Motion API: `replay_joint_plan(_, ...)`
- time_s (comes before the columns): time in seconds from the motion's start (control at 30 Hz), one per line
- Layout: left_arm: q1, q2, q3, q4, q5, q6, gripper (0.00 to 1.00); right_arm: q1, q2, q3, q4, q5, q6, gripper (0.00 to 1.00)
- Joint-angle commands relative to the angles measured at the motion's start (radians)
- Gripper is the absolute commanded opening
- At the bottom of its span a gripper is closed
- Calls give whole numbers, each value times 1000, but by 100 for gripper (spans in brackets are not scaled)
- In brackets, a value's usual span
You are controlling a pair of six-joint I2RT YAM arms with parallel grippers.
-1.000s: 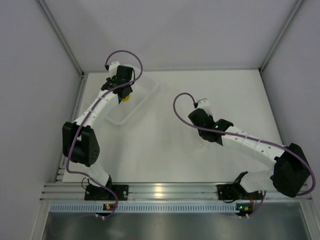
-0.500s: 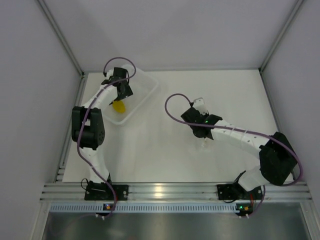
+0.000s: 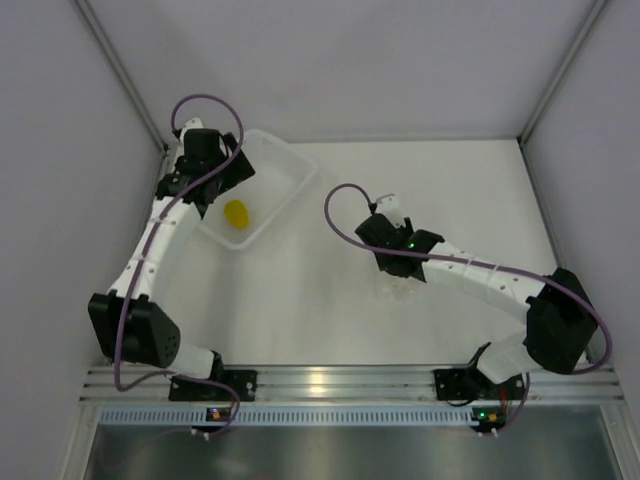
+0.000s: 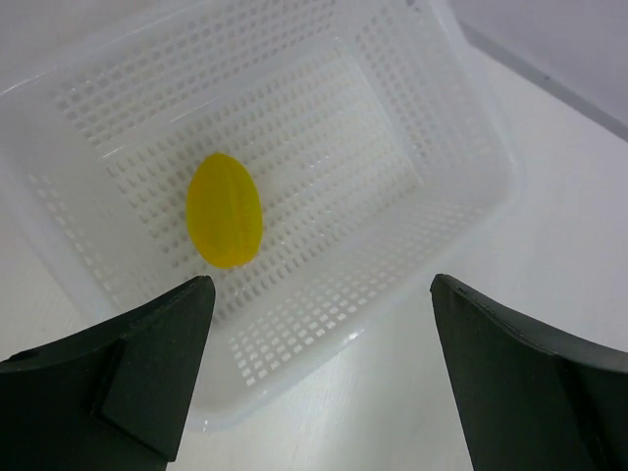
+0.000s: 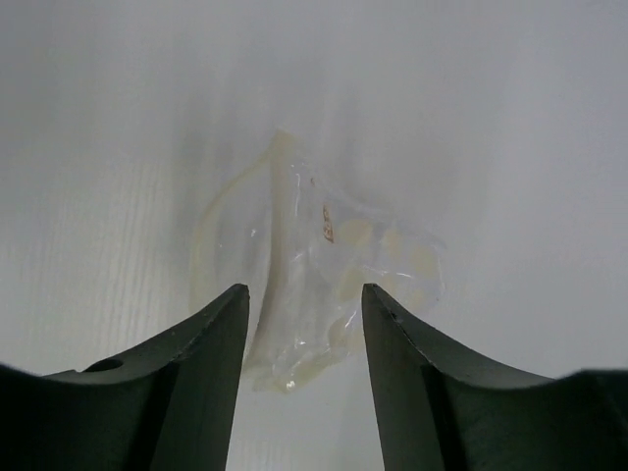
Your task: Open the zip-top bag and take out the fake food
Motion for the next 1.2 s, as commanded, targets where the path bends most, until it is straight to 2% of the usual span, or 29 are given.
replay_joint_plan(0.0,0,-146,-70,9,93,28,98,12,-95,22,76,-111,26,52)
replay_joint_plan(0.07,-2,-239,-135,7,131,34,98,12,-148,21,83,-140,26,64)
replay_joint_plan(0.17,-2,-381,-228,7,165,49,98,13,-240,15,85,-137,28,72)
replay_joint_plan(0.2,-2,-417,-253,9,170,54,98,13,-269,8,85,-121,21,82)
replay_joint_plan(0.3,-2,-566,-327,6,186,75,98,12,-402,-22,70,-85,11,99)
replay_joint_plan(0.53,-2,-802,-383,-77,163,201,98,13,-814,-105,15,39,-35,99)
replay_joint_plan(0.63,-2,-913,-420,-96,137,252,98,13,-928,-111,-30,86,-77,99)
replay_joint_plan(0.83,-2,-1066,-434,-195,116,358,98,13,-1027,-56,-215,125,-48,99)
replay_joint_plan(0.87,-2,-1083,-437,-205,146,364,98,13,-1036,-50,-240,122,-39,99)
replay_joint_plan(1.17,-2,-1287,-361,-390,165,339,98,13,-1182,-64,-257,19,-48,99)
